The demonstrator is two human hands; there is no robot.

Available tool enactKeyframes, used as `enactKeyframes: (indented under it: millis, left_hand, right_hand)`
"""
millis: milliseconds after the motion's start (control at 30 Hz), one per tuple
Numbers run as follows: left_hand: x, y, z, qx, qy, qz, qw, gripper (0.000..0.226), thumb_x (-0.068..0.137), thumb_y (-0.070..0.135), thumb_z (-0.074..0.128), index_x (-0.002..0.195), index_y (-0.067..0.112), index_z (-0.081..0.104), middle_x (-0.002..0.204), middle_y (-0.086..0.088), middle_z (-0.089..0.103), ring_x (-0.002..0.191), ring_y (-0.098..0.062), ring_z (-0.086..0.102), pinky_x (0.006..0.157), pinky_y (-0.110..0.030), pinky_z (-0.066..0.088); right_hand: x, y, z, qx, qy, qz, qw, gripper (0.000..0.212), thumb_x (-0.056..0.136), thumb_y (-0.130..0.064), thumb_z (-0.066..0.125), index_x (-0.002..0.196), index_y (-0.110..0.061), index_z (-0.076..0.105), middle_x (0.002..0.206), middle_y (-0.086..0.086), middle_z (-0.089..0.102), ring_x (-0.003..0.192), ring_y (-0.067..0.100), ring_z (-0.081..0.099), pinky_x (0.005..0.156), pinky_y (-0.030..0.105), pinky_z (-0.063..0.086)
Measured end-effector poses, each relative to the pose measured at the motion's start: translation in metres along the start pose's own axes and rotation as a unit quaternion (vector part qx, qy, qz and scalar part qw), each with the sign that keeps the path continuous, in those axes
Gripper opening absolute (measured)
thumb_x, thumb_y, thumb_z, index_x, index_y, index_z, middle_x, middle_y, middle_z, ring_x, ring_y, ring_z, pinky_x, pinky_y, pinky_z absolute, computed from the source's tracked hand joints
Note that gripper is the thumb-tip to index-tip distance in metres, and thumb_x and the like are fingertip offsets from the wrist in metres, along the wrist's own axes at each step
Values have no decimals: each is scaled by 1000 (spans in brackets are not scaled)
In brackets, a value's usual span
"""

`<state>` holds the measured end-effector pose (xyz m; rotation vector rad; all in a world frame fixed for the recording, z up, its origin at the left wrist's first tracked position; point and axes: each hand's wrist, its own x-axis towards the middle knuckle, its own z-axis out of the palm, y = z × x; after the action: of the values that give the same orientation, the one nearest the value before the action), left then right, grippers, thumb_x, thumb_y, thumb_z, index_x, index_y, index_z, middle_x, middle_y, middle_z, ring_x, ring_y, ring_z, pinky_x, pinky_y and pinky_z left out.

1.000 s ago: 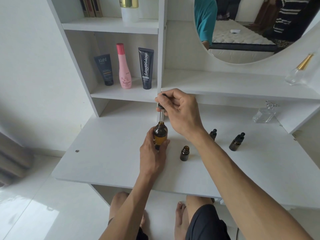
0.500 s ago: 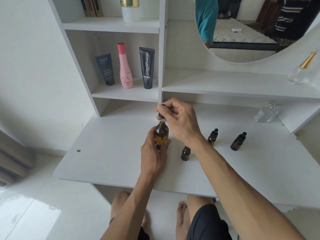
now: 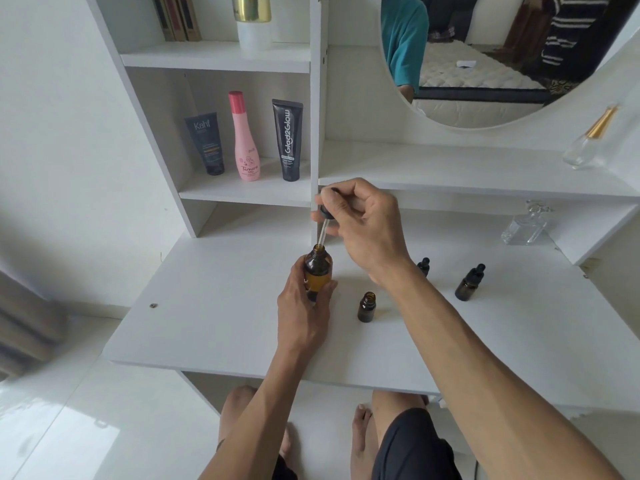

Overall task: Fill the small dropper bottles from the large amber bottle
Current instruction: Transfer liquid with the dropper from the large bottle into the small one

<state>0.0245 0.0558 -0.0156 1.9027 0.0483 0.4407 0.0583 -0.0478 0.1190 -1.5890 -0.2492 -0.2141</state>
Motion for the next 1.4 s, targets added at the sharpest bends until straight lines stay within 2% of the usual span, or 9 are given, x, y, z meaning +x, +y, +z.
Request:
enactKeyframes:
  millis: [267,400,567,733,800,900,1000,1233,1400]
  left_hand:
    - [-1,-1,0,10,1,-7,1000,46,89,25,70,128,35,49,104,11,68,86,6,62,74,-12,47]
    - [-1,0,0,26,2,-14,1000,47,89,27,71,130,32,49,103,8,68,80,-6,64,67,-6,41]
    - [-2,5,-1,36,2,-13,999,48,89,26,70,132,29,49,105,9,65,77,-5,64,65,-3,40]
    - [-6,12,-3,56,0,-9,998,61,89,29,69,142,25,39,123,12,58,83,8,63,85,-26,48]
    - [-10,13,-3,47,8,-10,999,73,89,24,69,149,19,28,138,8,49,100,16,56,97,-31,44]
    - [-19,12,-3,60,69,16,996,72,85,20,68,145,13,28,139,-1,41,128,-13,44,106,-42,43]
    - [-33,16,-2,85,101,84,988,61,77,21,64,131,12,38,119,2,43,111,-19,46,90,-38,46]
    - [-50,27,20,123,-42,81,988,55,83,41,74,129,22,49,111,11,52,107,-7,53,85,-21,41]
    - [-44,25,26,149,-70,52,985,48,83,46,72,123,25,56,109,9,61,101,-9,57,86,-30,48]
  right_hand:
    - [0,-9,-15,103,85,10,991,13,99,-14,62,102,-2,66,92,7,75,83,25,77,75,37,60]
    - [-6,-13,-32,132,118,9,984,14,99,-15,62,103,-3,66,98,13,74,85,30,76,76,39,61]
    - [-21,-7,-60,119,142,14,983,16,99,-17,63,104,-3,67,98,11,74,86,29,77,79,41,61]
    - [-37,7,-80,111,168,35,979,12,99,-18,63,100,-7,67,97,9,74,87,28,77,82,43,60]
    - [-42,11,-85,110,175,41,978,12,99,-17,62,100,-6,67,96,8,74,86,28,76,81,43,60]
    - [-48,17,-89,113,177,48,977,10,99,-17,62,98,-8,67,97,10,73,86,29,76,79,41,61]
    - [-53,22,-91,121,178,55,975,11,99,-17,62,99,-7,67,98,10,73,87,30,76,79,40,61]
    - [-55,25,-91,127,180,61,974,12,99,-17,63,101,-6,67,96,9,74,87,29,76,79,40,62]
    - [-55,26,-89,127,176,63,974,12,99,-16,62,102,-5,67,94,7,74,85,29,77,77,37,61]
